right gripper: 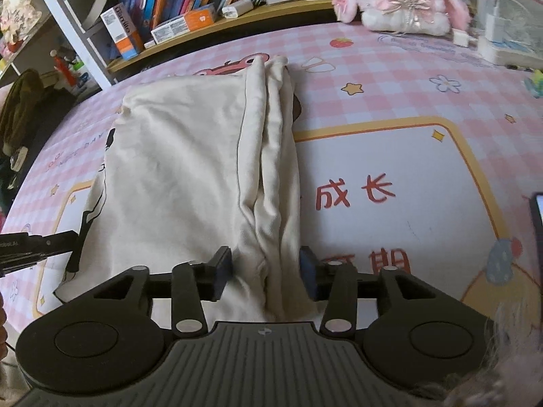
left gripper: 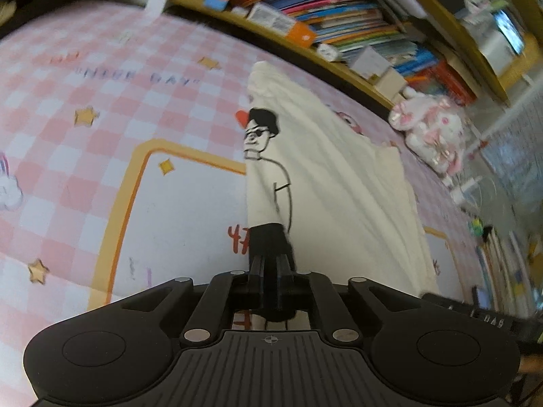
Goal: Fold clothes
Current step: 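Open both grippers and release the beige shirt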
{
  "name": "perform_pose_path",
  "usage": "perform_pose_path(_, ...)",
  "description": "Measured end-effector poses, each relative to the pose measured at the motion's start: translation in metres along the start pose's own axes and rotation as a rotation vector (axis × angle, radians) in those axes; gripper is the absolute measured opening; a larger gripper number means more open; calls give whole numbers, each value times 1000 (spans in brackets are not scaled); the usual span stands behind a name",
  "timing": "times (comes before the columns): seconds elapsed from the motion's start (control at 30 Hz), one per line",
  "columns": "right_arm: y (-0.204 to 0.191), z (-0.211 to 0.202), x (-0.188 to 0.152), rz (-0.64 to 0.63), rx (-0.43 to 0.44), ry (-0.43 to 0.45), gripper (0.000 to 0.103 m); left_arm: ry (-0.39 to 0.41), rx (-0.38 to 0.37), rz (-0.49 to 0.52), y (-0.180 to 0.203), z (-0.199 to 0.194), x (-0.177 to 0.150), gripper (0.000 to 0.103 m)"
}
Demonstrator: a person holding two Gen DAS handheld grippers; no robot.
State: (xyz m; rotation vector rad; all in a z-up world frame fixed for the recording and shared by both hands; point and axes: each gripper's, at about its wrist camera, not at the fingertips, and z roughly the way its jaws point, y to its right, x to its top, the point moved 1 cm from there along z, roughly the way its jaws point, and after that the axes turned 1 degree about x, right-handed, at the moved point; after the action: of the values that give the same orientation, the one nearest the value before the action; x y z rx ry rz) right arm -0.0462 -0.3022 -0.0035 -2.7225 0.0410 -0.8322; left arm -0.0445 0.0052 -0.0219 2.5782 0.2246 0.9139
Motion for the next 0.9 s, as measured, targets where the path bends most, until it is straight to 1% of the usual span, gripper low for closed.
perform_pose_path(0.07, -3, -6, -4, 13, -13, 17, 53, 17, 13, 66, 9, -8, -3, 8)
perform_pose_path(0.1, -5, -10, -7, 21, -19, 26, 53, 26, 20, 100, 13, -11, -4, 13)
perform_pose_path(0.13, -7, -14, -9, 29, -24, 35, 55, 33, 30, 134, 17, -14, -6, 21)
perform_pose_path(0.17, -8, -17, -12, 38, -29, 44, 57, 39, 47, 167, 21, -17, -9, 26)
perform_pose_path(0.23, -11, -24, -17, 61, -35, 59, 62, 52, 82, 228, 27, -24, -14, 46)
perform_pose_path(0.27, -13, -27, -20, 74, -36, 65, 64, 59, 98, 253, 30, -26, -17, 50)
perform_pose_path(0.33, -16, -32, -25, 91, -43, 72, 67, 73, 125, 300, 34, -32, -24, 66)
perform_pose_path(0.4, -20, -35, -31, 103, -54, 73, 70, 76, 140, 344, 38, -35, -31, 71)
perform_pose_path(0.47, -23, -38, -36, 113, -67, 73, 76, 67, 146, 384, 41, -36, -37, 75)
perform_pose_path(0.53, -26, -40, -42, 123, -79, 71, 77, 59, 144, 413, 44, -36, -42, 75)
perform_pose_path(0.73, -27, -44, -56, 165, -86, 59, 77, 54, 115, 447, 48, -38, -51, 76)
perform_pose_path(0.9, -13, -49, -60, 274, -40, 79, 71, 49, 93, 490, 58, -37, -59, 76)
